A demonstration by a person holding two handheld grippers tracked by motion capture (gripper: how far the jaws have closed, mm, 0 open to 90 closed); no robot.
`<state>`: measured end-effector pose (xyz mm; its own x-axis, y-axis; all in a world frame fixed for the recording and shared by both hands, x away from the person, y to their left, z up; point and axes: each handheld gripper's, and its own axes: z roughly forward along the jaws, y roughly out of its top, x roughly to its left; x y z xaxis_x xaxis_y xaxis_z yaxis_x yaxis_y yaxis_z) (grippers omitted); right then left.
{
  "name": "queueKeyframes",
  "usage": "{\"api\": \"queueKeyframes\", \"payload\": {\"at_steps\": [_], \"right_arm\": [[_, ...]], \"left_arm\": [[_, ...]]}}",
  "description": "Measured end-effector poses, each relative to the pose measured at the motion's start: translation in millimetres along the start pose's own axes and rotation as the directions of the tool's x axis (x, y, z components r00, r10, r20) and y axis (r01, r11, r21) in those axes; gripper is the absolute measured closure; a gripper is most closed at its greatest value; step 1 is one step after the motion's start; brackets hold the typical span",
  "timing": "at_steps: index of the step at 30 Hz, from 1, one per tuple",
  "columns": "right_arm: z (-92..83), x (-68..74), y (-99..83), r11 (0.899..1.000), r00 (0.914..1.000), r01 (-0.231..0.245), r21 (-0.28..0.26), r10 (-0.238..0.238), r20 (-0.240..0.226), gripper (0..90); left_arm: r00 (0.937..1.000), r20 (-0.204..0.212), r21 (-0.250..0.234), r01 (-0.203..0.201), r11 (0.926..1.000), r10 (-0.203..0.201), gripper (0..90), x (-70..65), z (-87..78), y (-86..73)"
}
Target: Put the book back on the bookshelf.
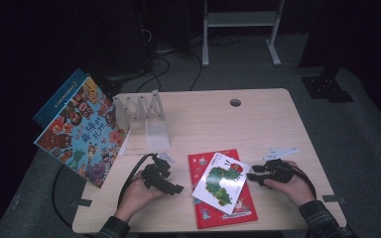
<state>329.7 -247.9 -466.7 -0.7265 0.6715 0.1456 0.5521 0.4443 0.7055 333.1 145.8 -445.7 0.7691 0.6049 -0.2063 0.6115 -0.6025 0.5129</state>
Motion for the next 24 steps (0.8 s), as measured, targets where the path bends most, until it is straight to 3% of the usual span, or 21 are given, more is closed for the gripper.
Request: {"api": "queueKeyframes", "payload": {"at_steps": [7,24], "right_arm": [[4.0,12.2,3.7,1.0,0.9983,0.03,-0.003,-0.03,-0.049,49.6],[18.4,41.4,14.0,0.995,0.9878,0.099,0.011,-0.096,-0.122,47.0]], "left_arm": [[0.9985,0.049,-0.015,0.027,0.9995,-0.027,12.5,-0.1,-1.6,-1.1],[0.9982,0.056,-0.021,0.022,0.9995,-0.02,8.7,-3.3,-0.6,-0.1]]}}
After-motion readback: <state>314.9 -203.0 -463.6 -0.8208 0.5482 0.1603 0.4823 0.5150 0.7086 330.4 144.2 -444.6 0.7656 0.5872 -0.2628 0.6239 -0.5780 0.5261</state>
